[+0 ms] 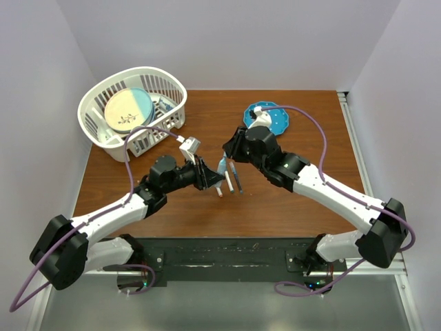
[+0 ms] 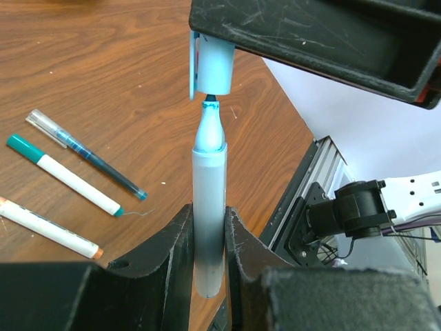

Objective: Insert the pens into the pen caps

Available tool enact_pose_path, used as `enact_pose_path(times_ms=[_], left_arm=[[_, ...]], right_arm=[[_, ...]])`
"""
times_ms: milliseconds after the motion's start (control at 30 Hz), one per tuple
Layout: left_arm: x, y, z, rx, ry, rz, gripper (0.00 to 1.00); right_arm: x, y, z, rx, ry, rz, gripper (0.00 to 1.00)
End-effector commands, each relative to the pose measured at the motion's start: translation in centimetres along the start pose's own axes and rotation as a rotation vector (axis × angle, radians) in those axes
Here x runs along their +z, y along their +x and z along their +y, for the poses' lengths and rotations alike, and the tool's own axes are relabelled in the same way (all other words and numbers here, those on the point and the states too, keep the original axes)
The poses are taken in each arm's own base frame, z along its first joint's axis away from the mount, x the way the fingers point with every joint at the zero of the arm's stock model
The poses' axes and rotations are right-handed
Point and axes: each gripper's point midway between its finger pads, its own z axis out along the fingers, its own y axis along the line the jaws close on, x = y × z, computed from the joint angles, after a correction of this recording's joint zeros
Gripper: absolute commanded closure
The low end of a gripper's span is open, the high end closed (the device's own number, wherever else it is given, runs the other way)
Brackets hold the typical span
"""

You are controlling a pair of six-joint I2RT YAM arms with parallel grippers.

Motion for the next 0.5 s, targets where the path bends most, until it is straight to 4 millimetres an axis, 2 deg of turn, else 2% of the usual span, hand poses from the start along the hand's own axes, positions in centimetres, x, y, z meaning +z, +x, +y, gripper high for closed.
enact_pose_path(times_ms=[0, 167, 467], left_arm=[[0.2, -1.7, -0.3, 0.052, 0.003, -0.058, 1.0], [0.3, -2.1, -0.3, 0.062, -0.002, -0.068, 1.0], [0.1, -3.0, -0.7, 0.101, 0.001, -0.101, 1.0]], right_arm=[[-0.5, -2.7, 2.1, 0.039, -0.033, -0.076, 1.0], [-0.6, -2.0, 2.3, 0.034, -0.04, -0.052, 1.0], [-0.9, 1.7, 0.9, 0.008, 0.002, 0.037, 1.0]])
